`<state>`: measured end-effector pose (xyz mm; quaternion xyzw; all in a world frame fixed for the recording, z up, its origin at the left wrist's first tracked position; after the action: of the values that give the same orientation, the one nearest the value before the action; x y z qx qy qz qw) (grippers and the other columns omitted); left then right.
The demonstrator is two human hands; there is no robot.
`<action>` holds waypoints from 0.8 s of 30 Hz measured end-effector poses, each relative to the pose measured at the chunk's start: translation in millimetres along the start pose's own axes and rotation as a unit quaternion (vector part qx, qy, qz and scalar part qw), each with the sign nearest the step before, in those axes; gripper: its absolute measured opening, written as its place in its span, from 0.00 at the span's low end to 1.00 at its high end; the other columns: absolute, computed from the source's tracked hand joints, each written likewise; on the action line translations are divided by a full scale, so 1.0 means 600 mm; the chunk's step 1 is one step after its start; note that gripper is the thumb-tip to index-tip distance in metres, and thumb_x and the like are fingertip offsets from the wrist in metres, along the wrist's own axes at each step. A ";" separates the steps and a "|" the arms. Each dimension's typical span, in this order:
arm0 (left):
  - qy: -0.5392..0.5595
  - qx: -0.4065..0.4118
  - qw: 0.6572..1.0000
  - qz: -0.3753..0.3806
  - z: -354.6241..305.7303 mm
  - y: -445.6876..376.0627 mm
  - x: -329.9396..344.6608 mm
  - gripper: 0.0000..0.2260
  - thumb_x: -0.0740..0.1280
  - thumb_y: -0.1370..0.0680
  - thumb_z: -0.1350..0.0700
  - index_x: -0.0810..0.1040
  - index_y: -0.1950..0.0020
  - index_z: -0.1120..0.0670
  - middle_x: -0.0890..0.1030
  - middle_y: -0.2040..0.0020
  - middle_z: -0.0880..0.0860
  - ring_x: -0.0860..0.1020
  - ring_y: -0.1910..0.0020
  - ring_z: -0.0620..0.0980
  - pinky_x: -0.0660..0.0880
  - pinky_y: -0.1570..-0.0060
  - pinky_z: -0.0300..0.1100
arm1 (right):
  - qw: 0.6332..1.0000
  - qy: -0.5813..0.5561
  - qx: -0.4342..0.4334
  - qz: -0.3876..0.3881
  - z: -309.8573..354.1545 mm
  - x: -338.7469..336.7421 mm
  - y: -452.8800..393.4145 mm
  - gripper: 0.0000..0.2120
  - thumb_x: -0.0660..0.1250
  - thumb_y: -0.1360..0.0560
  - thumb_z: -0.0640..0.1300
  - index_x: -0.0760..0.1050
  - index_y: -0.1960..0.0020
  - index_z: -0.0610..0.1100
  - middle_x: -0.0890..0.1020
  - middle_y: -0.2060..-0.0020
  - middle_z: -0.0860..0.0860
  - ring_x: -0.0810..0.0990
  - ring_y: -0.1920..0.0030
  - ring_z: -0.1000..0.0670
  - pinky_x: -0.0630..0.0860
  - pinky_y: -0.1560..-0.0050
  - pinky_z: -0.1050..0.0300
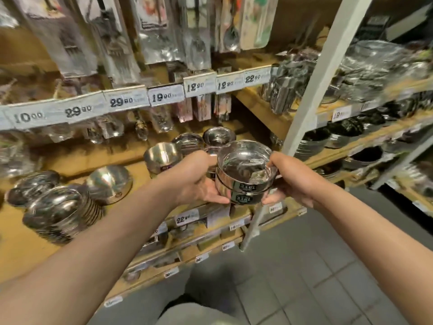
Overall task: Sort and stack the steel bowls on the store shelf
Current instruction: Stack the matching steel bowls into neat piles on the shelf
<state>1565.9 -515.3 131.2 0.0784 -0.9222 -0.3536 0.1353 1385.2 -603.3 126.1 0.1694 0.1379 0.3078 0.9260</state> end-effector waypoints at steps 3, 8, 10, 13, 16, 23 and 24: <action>0.003 0.009 1.000 -0.015 -0.011 -0.014 -0.004 0.17 0.55 0.17 0.54 0.73 0.34 0.62 0.85 0.51 0.67 0.85 0.51 0.64 0.84 0.54 0.55 | 0.999 0.011 -0.009 0.034 0.009 -0.002 -0.022 0.16 0.58 0.32 0.50 0.85 0.62 0.54 0.88 0.61 0.44 0.87 0.65 0.47 0.85 0.57 0.39; 0.043 0.016 0.998 -0.048 -0.029 -0.043 -0.022 0.17 0.55 0.16 0.55 0.67 0.28 0.59 0.83 0.47 0.67 0.86 0.56 0.64 0.83 0.62 0.55 | 0.996 -0.008 -0.024 0.086 0.014 -0.005 -0.076 0.19 0.56 0.24 0.50 0.84 0.62 0.64 0.87 0.63 0.59 0.88 0.55 0.48 0.86 0.61 0.48; 0.055 0.018 0.997 -0.052 -0.039 -0.061 -0.030 0.17 0.55 0.16 0.55 0.68 0.28 0.59 0.82 0.45 0.66 0.86 0.57 0.63 0.83 0.63 0.55 | 0.995 -0.025 -0.032 0.088 0.017 -0.010 -0.099 0.18 0.58 0.22 0.50 0.84 0.62 0.62 0.86 0.62 0.58 0.88 0.58 0.49 0.85 0.62 0.50; 0.072 0.022 0.996 -0.053 -0.062 -0.093 -0.042 0.17 0.55 0.17 0.55 0.71 0.31 0.59 0.81 0.46 0.62 0.84 0.53 0.62 0.84 0.58 0.58 | 0.995 -0.043 -0.045 0.081 0.022 -0.021 -0.141 0.14 0.61 0.24 0.51 0.83 0.61 0.61 0.86 0.63 0.58 0.86 0.63 0.51 0.85 0.63 0.50; 0.071 0.044 0.994 -0.065 -0.093 -0.125 -0.051 0.18 0.55 0.16 0.48 0.73 0.33 0.57 0.81 0.44 0.62 0.85 0.56 0.61 0.84 0.56 0.58 | 0.995 -0.079 -0.039 0.040 0.035 -0.030 -0.185 0.10 0.62 0.21 0.51 0.81 0.45 0.55 0.85 0.50 0.51 0.86 0.64 0.52 0.84 0.62 0.49; 0.037 0.083 0.993 -0.078 -0.151 -0.175 -0.079 0.13 0.62 0.18 0.47 0.79 0.44 0.55 0.83 0.55 0.56 0.84 0.64 0.54 0.84 0.64 0.52 | 0.995 -0.088 -0.042 0.028 0.058 -0.033 -0.264 0.14 0.60 0.17 0.54 0.79 0.38 0.50 0.84 0.44 0.47 0.88 0.57 0.47 0.84 0.60 0.49; 0.034 0.080 0.992 -0.088 -0.152 -0.179 -0.082 0.14 0.62 0.18 0.46 0.79 0.45 0.55 0.83 0.55 0.57 0.84 0.62 0.55 0.85 0.62 0.54 | 0.995 -0.089 -0.038 0.033 0.056 -0.033 -0.273 0.14 0.60 0.18 0.54 0.79 0.37 0.51 0.83 0.44 0.48 0.88 0.56 0.47 0.84 0.59 0.48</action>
<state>1645.6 -640.1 114.4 0.1816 -0.9319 -0.2863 0.1288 1467.8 -746.4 94.0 0.1656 0.0372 0.3265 0.9298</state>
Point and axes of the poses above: each hand's wrist, its own y-axis away from the middle knuckle, its own x-axis out of the palm, z = x × y, the point moved 3 cm from there along -y, towards the middle knuckle
